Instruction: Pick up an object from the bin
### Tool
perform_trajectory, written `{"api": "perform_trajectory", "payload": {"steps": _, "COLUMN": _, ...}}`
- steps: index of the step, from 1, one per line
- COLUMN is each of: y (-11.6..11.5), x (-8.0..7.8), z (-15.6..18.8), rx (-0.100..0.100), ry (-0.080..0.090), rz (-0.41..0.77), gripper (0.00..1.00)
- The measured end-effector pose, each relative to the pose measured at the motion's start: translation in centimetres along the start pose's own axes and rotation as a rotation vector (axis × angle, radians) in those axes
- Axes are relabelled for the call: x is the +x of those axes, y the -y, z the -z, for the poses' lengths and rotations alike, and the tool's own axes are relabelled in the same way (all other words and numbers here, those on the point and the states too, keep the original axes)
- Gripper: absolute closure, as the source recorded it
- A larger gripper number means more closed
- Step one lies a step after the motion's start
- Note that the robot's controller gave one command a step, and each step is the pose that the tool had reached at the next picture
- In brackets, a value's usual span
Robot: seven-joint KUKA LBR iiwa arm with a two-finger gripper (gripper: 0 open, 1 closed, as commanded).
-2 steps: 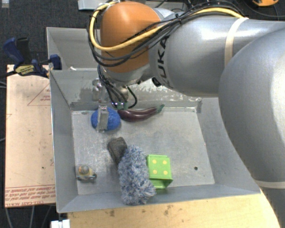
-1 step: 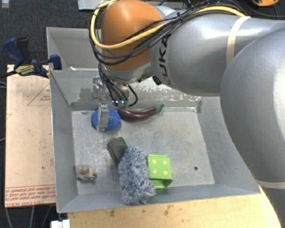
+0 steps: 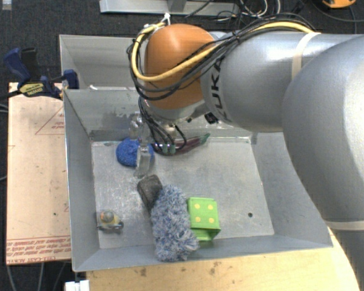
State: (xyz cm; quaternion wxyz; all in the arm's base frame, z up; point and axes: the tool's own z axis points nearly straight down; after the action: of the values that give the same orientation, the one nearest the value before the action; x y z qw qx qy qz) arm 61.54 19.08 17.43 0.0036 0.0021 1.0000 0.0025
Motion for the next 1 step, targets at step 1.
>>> {"api": "perform_trajectory", "payload": {"steps": 1, "y": 2.75, "x": -0.09, "z": -3.49, "rx": 0.005, "ry": -0.01, "rz": 0.084, "gripper": 0.0}}
